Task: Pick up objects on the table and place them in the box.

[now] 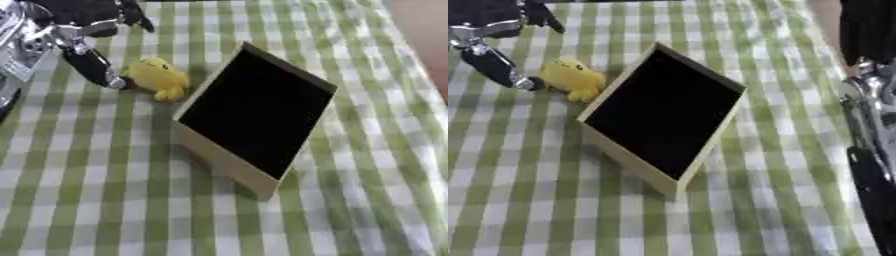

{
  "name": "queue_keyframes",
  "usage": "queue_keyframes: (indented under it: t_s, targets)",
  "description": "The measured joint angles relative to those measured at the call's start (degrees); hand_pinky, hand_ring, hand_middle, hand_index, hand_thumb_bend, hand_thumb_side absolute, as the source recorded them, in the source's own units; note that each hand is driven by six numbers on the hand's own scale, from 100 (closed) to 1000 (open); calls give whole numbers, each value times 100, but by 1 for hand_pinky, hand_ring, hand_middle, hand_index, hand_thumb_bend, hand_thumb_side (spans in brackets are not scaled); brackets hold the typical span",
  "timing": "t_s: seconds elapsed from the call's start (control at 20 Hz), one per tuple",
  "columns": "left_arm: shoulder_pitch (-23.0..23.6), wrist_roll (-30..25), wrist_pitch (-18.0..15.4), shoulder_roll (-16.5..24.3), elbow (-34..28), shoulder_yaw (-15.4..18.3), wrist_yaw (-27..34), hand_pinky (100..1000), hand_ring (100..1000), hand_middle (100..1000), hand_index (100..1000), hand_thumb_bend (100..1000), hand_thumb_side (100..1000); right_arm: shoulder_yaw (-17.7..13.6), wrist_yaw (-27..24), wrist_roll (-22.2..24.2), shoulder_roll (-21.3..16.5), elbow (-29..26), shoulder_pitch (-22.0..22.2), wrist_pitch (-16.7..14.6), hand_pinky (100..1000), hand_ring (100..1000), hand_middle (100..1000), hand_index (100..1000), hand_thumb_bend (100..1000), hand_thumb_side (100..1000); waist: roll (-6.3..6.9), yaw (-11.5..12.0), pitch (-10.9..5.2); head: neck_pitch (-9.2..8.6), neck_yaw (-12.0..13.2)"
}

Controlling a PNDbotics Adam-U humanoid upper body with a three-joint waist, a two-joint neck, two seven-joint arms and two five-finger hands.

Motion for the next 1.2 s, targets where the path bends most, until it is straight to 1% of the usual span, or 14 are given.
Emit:
queue_keyframes:
  t_s: [0.25, 0.5, 0.7, 0.8, 0.9, 0.95, 1.0, 1.05, 1.1, 1.15, 1.2]
  targets:
    - [-38, 33, 138, -147, 370, 108, 220, 648, 814, 800, 870, 464, 230, -1, -11, -2, 45, 0, -39, -2, 791, 760, 741, 880, 100, 954, 1, -83, 24, -47, 29]
    - [-42, 96, 139, -248, 612, 165, 233, 639, 809, 798, 867, 442, 226, -2, -32, -3, 93, 0, -65, -2, 791, 760, 741, 880, 100, 956, -1, -186, 71, -98, 81]
    - [-44, 122, 116, -292, 791, 210, 107, 642, 808, 793, 868, 425, 190, -3, -53, -3, 99, 0, -90, -2, 790, 759, 740, 880, 100, 958, 3, -243, 100, -114, 122]
    - [-44, 108, 105, -293, 872, 230, -28, 642, 806, 789, 865, 400, 161, -3, -60, -4, 99, 0, -92, -1, 789, 757, 738, 879, 100, 960, 7, -244, 110, -119, 130]
    - [-43, 63, 78, -293, 950, 249, -178, 638, 800, 782, 858, 376, 154, -2, -84, -4, 101, 0, -93, -1, 789, 757, 738, 879, 100, 960, 10, -244, 111, -121, 146]
    - [-43, 38, 67, -295, 990, 267, -251, 635, 795, 776, 849, 360, 148, -2, -101, -4, 107, 0, -94, -1, 789, 758, 738, 879, 100, 960, 11, -244, 113, -122, 150]
    - [-43, 17, 56, -297, 1028, 281, -319, 613, 778, 752, 822, 330, 150, -2, -109, -4, 121, 0, -95, -1, 789, 758, 738, 879, 100, 959, 10, -243, 114, -127, 152]
    - [-41, -1, 44, -300, 1065, 299, -375, 572, 748, 715, 781, 300, 153, -2, -113, -4, 138, 0, -101, -1, 789, 758, 738, 879, 100, 959, 9, -243, 116, -136, 152]
    - [-40, -13, 32, -313, 1097, 308, -416, 567, 743, 710, 775, 297, 153, -2, -125, -5, 142, 0, -108, -1, 789, 757, 738, 879, 100, 959, 6, -240, 117, -136, 152]
    - [-39, -25, 18, -334, 1124, 317, -438, 509, 692, 657, 713, 276, 152, -3, -140, -7, 143, 0, -108, 1, 789, 757, 737, 879, 100, 958, 3, -239, 117, -136, 152]
    - [-39, -34, 0, -349, 1140, 326, -445, 489, 677, 644, 697, 269, 152, -3, -155, -11, 143, 0, -109, 4, 788, 757, 737, 879, 100, 958, 1, -238, 117, -136, 152]
